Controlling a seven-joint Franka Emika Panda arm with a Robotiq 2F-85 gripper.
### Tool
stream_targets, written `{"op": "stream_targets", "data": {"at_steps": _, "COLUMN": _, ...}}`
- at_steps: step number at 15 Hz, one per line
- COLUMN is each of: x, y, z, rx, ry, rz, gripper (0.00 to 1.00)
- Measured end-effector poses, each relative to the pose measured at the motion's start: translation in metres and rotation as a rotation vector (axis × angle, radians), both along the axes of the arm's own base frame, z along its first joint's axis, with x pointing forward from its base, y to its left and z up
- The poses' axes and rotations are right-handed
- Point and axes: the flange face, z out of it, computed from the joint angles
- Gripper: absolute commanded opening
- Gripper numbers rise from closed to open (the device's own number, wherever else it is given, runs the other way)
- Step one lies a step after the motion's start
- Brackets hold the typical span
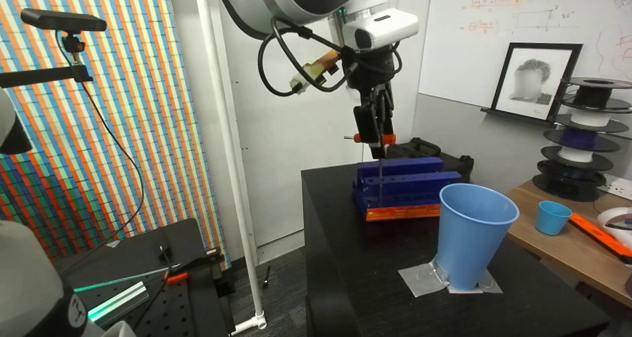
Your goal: Put the orange wrench inside the big blue cup on the right
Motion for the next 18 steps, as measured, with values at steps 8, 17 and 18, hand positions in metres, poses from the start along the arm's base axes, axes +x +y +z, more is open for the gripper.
{"op": "stream_targets", "data": {"at_steps": 8, "x": 0.003, "y": -0.002, "z": 0.002, "rx": -0.008, "ry": -0.031, "rz": 0.015, "gripper": 0.06}}
{"op": "stream_targets", "data": {"at_steps": 17, "x": 0.002, "y": -0.006, "z": 0.014, "rx": -0.028, "ry": -0.049, "rz": 0.042, "gripper": 0.05}}
{"op": "stream_targets", "data": {"at_steps": 18, "x": 0.001, "y": -0.008, "z": 0.021, "rx": -0.032, "ry": -0.059, "rz": 0.045, "gripper": 0.05}}
